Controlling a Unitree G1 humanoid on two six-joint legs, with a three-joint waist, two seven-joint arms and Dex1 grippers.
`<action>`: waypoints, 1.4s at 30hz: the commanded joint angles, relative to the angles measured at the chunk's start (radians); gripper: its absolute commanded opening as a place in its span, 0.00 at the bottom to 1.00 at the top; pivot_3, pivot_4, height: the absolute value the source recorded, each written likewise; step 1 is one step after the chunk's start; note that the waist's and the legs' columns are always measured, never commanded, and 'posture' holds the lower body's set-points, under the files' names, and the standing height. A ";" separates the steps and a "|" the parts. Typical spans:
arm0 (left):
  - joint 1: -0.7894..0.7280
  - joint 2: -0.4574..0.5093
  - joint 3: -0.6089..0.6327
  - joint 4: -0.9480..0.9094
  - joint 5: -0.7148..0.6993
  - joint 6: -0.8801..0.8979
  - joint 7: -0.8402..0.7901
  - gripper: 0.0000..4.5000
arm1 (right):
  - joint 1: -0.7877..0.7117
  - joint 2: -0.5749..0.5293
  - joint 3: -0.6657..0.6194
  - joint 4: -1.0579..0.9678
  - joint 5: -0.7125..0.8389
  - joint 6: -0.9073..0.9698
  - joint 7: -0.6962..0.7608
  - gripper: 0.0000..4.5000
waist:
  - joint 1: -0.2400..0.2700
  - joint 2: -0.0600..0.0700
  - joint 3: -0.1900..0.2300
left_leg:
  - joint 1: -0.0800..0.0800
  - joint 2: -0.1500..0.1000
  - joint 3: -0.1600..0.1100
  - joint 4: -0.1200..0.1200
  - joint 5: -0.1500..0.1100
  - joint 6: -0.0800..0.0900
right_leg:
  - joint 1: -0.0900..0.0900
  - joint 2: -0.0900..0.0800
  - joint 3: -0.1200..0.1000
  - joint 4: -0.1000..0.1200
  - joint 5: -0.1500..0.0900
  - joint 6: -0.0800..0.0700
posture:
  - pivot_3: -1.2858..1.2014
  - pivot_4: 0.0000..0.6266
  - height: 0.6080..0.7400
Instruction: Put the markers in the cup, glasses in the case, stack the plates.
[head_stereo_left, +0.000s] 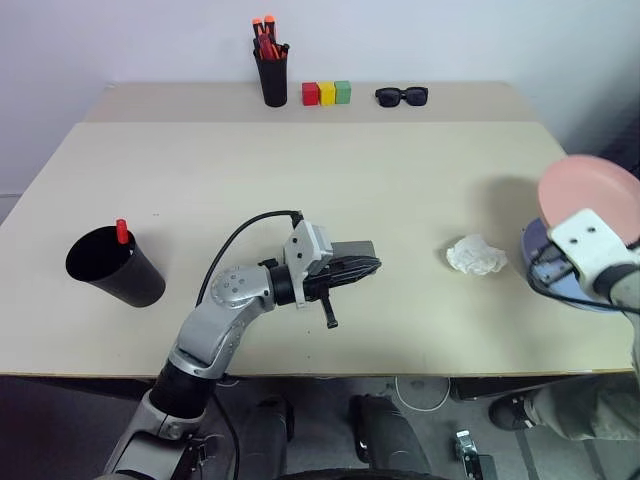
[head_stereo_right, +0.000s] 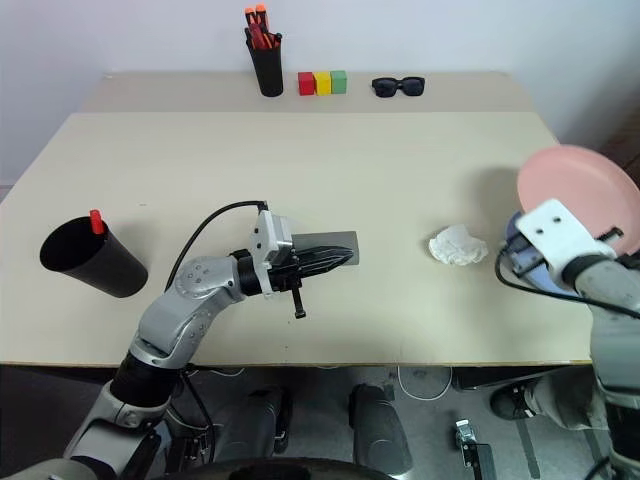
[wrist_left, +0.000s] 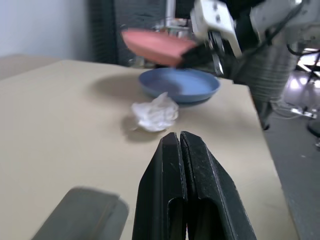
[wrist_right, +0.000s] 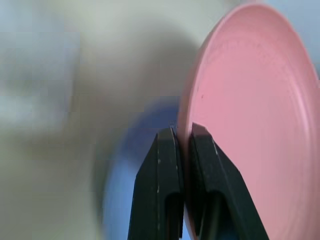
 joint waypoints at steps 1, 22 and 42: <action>-0.024 -0.008 -0.009 0.000 0.001 -0.031 -0.012 0.00 | 0.006 -0.003 -0.038 -0.010 0.019 -0.006 0.004 0.16 | -0.003 0.001 0.000 | 0.000 0.000 0.001 0.000 0.000 0.000 | 0.000 0.000 0.000 0.000 0.000 0.000 | 0.52 0.24 1.00; 0.010 0.019 0.013 -0.050 0.010 -0.030 0.059 0.00 | -0.195 0.077 0.275 0.084 0.062 -0.148 0.025 0.90 | 0.004 0.001 0.000 | 0.000 0.000 0.000 0.000 0.000 0.000 | 0.000 0.000 0.000 0.000 0.000 0.000 | 0.52 0.24 1.00; -0.002 0.013 0.003 -0.027 0.012 -0.045 0.054 0.00 | -0.233 -0.027 0.060 0.153 -0.007 0.002 -0.105 0.01 | 0.007 0.001 0.000 | 0.000 0.000 0.000 0.000 0.000 0.000 | 0.000 0.000 0.000 0.000 0.000 0.000 | 0.52 0.24 1.00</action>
